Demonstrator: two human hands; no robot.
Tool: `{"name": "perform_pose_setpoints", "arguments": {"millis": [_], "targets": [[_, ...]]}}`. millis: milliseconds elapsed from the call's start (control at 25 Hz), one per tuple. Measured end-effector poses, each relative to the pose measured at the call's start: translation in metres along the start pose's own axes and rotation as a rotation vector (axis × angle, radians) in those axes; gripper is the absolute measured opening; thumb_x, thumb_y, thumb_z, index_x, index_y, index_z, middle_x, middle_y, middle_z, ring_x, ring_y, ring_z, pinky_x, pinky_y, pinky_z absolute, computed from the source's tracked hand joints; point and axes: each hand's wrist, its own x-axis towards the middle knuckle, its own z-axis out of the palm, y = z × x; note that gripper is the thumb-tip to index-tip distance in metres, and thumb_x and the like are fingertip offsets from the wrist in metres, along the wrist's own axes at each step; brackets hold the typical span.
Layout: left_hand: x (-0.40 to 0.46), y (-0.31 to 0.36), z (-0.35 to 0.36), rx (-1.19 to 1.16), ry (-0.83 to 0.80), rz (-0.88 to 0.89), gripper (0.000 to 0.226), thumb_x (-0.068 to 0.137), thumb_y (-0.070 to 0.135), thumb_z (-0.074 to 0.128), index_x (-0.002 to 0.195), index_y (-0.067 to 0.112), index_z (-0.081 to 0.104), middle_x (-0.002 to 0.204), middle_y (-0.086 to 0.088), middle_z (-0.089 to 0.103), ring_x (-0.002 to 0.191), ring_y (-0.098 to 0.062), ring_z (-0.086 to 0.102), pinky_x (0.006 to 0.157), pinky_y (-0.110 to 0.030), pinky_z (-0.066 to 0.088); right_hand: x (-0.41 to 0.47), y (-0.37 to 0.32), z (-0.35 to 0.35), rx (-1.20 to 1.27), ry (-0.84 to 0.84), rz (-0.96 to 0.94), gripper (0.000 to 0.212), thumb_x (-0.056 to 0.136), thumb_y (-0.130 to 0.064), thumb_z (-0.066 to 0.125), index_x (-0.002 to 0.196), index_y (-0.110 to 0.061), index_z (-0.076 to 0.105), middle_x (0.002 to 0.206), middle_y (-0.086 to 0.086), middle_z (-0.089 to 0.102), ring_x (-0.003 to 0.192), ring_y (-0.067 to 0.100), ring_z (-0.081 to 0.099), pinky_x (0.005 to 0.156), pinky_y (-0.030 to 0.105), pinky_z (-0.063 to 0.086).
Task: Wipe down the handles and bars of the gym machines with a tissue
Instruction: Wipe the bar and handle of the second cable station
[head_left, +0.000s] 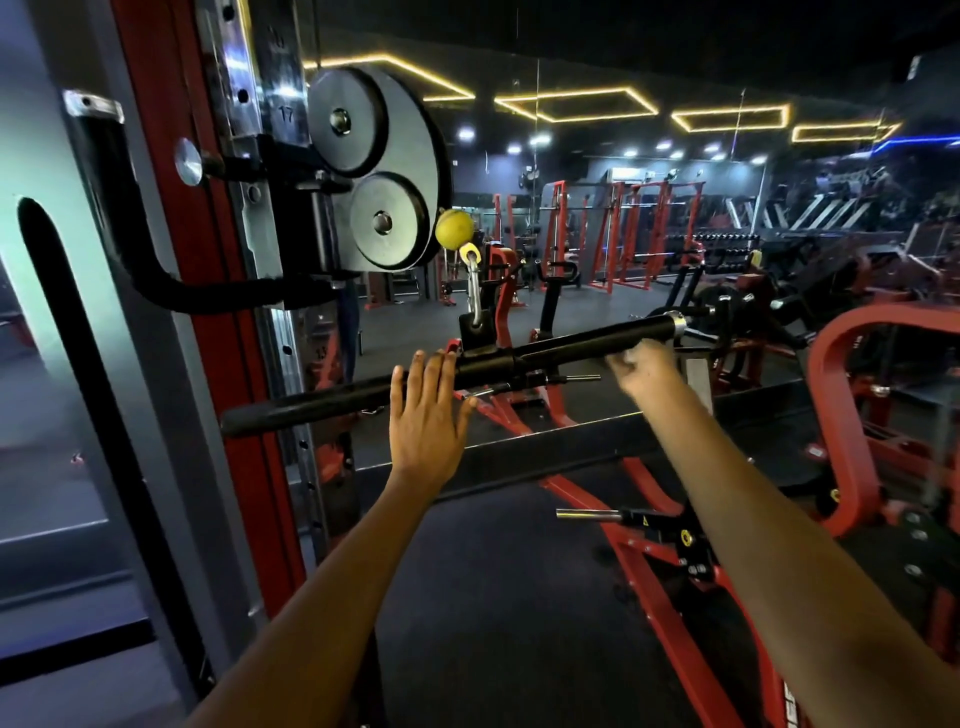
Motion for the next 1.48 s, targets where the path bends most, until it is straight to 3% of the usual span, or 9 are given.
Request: {"name": "perform_pose_setpoints", "arguments": {"millis": [200, 280, 360, 480, 640, 760, 1000, 1280, 1480], "targets": [[-0.006, -0.004, -0.001, 0.015, -0.037, -0.04, 0.068, 0.101, 0.051, 0.015, 0.14, 0.003, 0.044, 0.139, -0.016, 0.05, 0.134, -0.033, 0.041, 0.115, -0.044, 0.008, -0.053, 0.057, 0.023, -0.253, -0.213, 0.03, 0.023, 0.09, 0.013, 0.033, 0.1, 0.002, 0.051, 0.092, 0.021, 0.059, 0.078, 0.022, 0.063, 0.083, 0.038, 0.053], [-0.007, -0.006, -0.004, 0.022, -0.036, -0.031, 0.072, 0.101, 0.052, 0.01, 0.14, 0.003, 0.045, 0.139, -0.016, 0.051, 0.134, -0.033, 0.041, 0.116, -0.044, 0.008, -0.042, 0.049, 0.004, -0.338, -0.011, -0.438, 0.021, 0.093, 0.005, 0.041, 0.106, 0.0, 0.057, 0.101, 0.022, 0.064, 0.074, 0.012, 0.066, 0.07, 0.02, 0.056], [-0.007, -0.007, -0.008, 0.027, -0.024, -0.008, 0.072, 0.101, 0.052, 0.009, 0.138, 0.003, 0.047, 0.137, -0.016, 0.052, 0.134, -0.033, 0.042, 0.116, -0.044, 0.007, -0.011, 0.028, -0.022, -0.579, 0.246, -1.042, 0.04, 0.091, 0.008, 0.04, 0.129, -0.001, 0.051, 0.126, 0.02, 0.056, 0.112, 0.015, 0.056, 0.093, 0.008, 0.043], [-0.004, -0.011, -0.013, -0.002, -0.014, 0.001, 0.073, 0.101, 0.053, 0.009, 0.134, 0.002, 0.05, 0.133, -0.015, 0.054, 0.132, -0.032, 0.043, 0.117, -0.045, 0.006, 0.037, 0.025, -0.054, -1.022, 0.342, -1.178, 0.063, 0.086, 0.017, 0.039, 0.144, -0.005, 0.03, 0.15, 0.015, 0.031, 0.141, 0.028, 0.02, 0.115, 0.026, 0.02], [0.0, -0.019, -0.013, -0.034, 0.005, -0.02, 0.074, 0.101, 0.054, 0.009, 0.13, 0.002, 0.053, 0.127, -0.014, 0.056, 0.128, -0.032, 0.046, 0.116, -0.049, 0.01, 0.008, 0.113, -0.04, -1.189, -0.033, -1.25, 0.071, 0.08, 0.016, 0.019, 0.148, -0.005, 0.018, 0.156, 0.012, 0.012, 0.144, 0.027, 0.011, 0.113, 0.012, 0.015], [-0.001, -0.03, -0.015, -0.04, 0.013, 0.004, 0.073, 0.101, 0.054, 0.009, 0.13, 0.004, 0.053, 0.128, -0.013, 0.057, 0.129, -0.031, 0.046, 0.117, -0.047, 0.01, 0.005, 0.137, -0.031, -1.347, -0.378, -1.567, 0.062, 0.086, 0.01, 0.017, 0.146, -0.004, 0.022, 0.154, 0.013, 0.02, 0.141, 0.026, 0.022, 0.116, 0.033, 0.023], [-0.002, -0.035, -0.017, -0.046, -0.016, 0.067, 0.069, 0.101, 0.053, 0.011, 0.134, 0.007, 0.05, 0.13, -0.01, 0.056, 0.129, -0.028, 0.045, 0.116, -0.04, 0.009, 0.043, 0.081, -0.051, -1.068, 0.19, -1.066, 0.075, 0.079, 0.024, 0.033, 0.147, -0.006, 0.021, 0.152, 0.015, 0.025, 0.138, 0.029, 0.028, 0.107, 0.037, 0.039], [-0.003, -0.036, -0.011, -0.042, 0.006, 0.073, 0.063, 0.101, 0.05, 0.019, 0.137, 0.007, 0.048, 0.131, -0.01, 0.055, 0.129, -0.027, 0.045, 0.116, -0.039, 0.009, 0.024, 0.097, -0.013, -1.506, -0.304, -1.6, 0.058, 0.088, 0.005, 0.019, 0.144, -0.004, 0.031, 0.151, 0.007, 0.026, 0.14, 0.02, 0.024, 0.107, 0.019, 0.036], [-0.002, -0.028, -0.01, 0.006, 0.018, 0.079, 0.059, 0.098, 0.046, 0.027, 0.136, 0.007, 0.049, 0.129, -0.009, 0.056, 0.127, -0.027, 0.044, 0.115, -0.043, 0.014, 0.045, 0.022, -0.028, -1.474, 0.213, -0.861, 0.029, 0.092, -0.003, 0.044, 0.118, 0.001, 0.056, 0.116, 0.021, 0.06, 0.101, 0.031, 0.058, 0.077, 0.03, 0.048]]}}
